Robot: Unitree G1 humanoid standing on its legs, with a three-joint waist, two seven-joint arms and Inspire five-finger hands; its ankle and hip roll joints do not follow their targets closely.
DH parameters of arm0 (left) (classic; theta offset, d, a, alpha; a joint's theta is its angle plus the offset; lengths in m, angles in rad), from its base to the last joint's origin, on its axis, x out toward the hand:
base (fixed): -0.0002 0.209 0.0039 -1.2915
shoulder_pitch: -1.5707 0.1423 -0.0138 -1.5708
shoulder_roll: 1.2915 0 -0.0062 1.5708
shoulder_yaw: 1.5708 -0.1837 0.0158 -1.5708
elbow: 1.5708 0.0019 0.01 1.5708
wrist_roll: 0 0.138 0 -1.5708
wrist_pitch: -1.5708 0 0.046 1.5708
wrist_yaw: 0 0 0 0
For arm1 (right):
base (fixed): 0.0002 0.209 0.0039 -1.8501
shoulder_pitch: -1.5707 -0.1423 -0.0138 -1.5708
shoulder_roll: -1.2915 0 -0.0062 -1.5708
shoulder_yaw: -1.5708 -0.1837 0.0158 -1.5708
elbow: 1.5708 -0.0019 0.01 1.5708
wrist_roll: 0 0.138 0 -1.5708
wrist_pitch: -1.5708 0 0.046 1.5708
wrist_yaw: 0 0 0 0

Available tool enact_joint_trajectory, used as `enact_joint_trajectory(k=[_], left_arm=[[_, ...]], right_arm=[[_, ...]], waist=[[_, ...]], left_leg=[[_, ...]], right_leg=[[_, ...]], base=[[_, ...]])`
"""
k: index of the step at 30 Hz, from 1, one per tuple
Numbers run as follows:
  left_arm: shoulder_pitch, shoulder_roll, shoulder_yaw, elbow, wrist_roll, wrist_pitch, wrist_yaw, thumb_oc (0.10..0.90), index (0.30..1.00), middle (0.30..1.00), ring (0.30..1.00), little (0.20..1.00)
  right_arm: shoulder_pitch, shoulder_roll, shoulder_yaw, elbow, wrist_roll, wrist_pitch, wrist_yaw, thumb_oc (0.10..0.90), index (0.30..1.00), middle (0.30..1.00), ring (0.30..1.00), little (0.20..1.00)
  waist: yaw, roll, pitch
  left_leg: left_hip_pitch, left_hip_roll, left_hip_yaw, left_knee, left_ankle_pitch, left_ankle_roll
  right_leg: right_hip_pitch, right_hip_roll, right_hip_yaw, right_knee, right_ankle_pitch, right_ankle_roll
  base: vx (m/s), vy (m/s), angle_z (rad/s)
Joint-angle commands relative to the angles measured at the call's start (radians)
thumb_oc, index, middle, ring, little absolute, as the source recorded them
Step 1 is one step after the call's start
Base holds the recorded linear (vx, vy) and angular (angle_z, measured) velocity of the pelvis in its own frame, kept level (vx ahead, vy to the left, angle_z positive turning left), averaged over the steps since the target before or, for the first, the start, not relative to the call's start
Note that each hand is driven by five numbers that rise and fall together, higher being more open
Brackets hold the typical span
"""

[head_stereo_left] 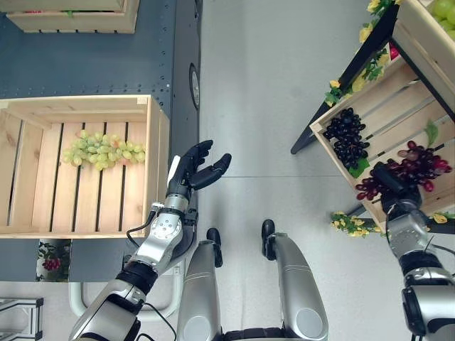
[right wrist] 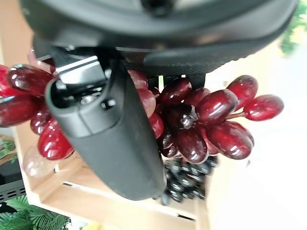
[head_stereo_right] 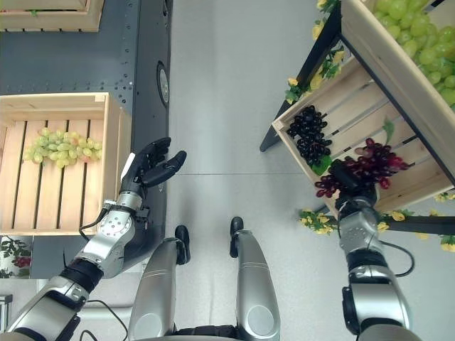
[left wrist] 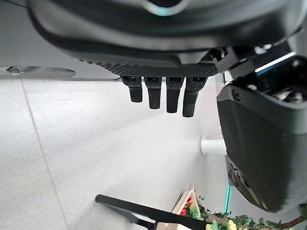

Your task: Pick up the fruits from the basket on one side to the basket on the other side

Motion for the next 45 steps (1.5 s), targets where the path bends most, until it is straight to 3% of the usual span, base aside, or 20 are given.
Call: enact_joint_trajectory(k=[1, 15, 16, 23, 30, 36, 40, 45], left_arm=[[-0.037, 0.036, -0.01, -0.173, -0.023, -0.055, 0.013, 0.8, 0.9, 0.9, 0.9, 0.9], [0.003, 0.108, -0.012, -0.236, -0.043, -0.052, -0.013, 0.8, 0.9, 0.9, 0.9, 0.9], [0.005, 0.11, -0.016, -0.244, -0.043, -0.053, -0.012, 0.8, 0.9, 0.9, 0.9, 0.9], [0.004, 0.122, -0.026, -0.255, -0.035, -0.061, -0.012, 0.8, 0.9, 0.9, 0.9, 0.9], [-0.012, 0.124, -0.029, -0.276, -0.038, -0.066, 0.003, 0.8, 0.9, 0.9, 0.9, 0.9], [-0.021, 0.115, -0.026, -0.292, -0.03, -0.102, 0.02, 0.8, 0.9, 0.9, 0.9, 0.9], [-0.038, 0.119, -0.013, -0.317, 0.04, -0.138, 0.097, 0.8, 0.9, 0.9, 0.9, 0.9], [-0.054, 0.105, 0.011, -0.336, 0.0, -0.162, 0.072, 0.8, 0.9, 0.9, 0.9, 0.9]], right_arm=[[-0.062, -0.176, -0.06, 0.001, -0.013, -0.044, -0.02, 0.4, 0.3, 0.3, 0.3, 0.3], [-0.156, -0.344, -0.022, 0.144, -0.133, 0.117, -0.007, 0.4, 0.3, 0.3, 0.3, 0.3], [-0.153, -0.349, -0.02, 0.163, -0.145, 0.14, -0.026, 0.8, 0.9, 0.9, 0.9, 0.9], [-0.154, -0.351, -0.012, 0.189, -0.215, 0.177, -0.118, 0.8, 0.9, 0.9, 0.9, 0.9], [-0.169, -0.352, -0.017, 0.222, -0.215, 0.261, -0.221, 0.8, 0.9, 0.9, 0.9, 0.9], [-0.186, -0.339, 0.0, 0.238, -0.199, 0.298, -0.189, 0.8, 0.9, 0.9, 0.9, 0.9], [-0.178, -0.317, 0.002, 0.23, -0.176, 0.267, -0.151, 0.8, 0.9, 0.9, 0.9, 0.9], [-0.162, -0.268, 0.006, 0.198, -0.203, 0.222, -0.109, 0.8, 0.9, 0.9, 0.9, 0.9]], waist=[[0.017, 0.012, -0.014], [0.056, 0.0, -0.014], [0.058, 0.0, -0.014], [0.066, -0.006, -0.014], [0.065, 0.002, -0.014], [0.068, 0.006, -0.014], [0.068, 0.007, -0.014], [0.067, 0.008, -0.014]], left_leg=[[0.013, -0.054, 0.035, 0.098, -0.086, 0.046], [-0.02, -0.058, 0.011, 0.116, -0.104, 0.059], [-0.02, -0.058, 0.012, 0.113, -0.104, 0.061], [-0.018, -0.057, 0.012, 0.109, -0.106, 0.068], [-0.007, -0.054, 0.019, 0.094, -0.102, 0.063], [0.006, -0.056, 0.024, 0.079, -0.098, 0.064], [0.025, -0.058, 0.025, 0.066, -0.097, 0.063], [0.039, -0.06, 0.028, 0.062, -0.098, 0.064]], right_leg=[[0.119, 0.035, -0.048, 0.016, -0.051, -0.055], [0.082, 0.018, -0.073, 0.057, -0.055, -0.049], [0.082, 0.016, -0.076, 0.057, -0.054, -0.048], [0.081, 0.008, -0.084, 0.063, -0.055, -0.045], [0.089, 0.004, -0.09, 0.054, -0.055, -0.042], [0.097, 0.003, -0.087, 0.046, -0.056, -0.045], [0.115, 0.003, -0.086, 0.035, -0.056, -0.045], [0.128, 0.002, -0.083, 0.03, -0.056, -0.047]], base=[[0.0, 0.0, 0.0], [0.02, -0.033, 0.09], [0.02, -0.013, 0.06], [0.01, -0.009, 0.03], [0.0, 0.006, 0.02], [0.0, 0.0, 0.0], [0.0, 0.0, 0.0], [0.01, 0.003, 0.0]])
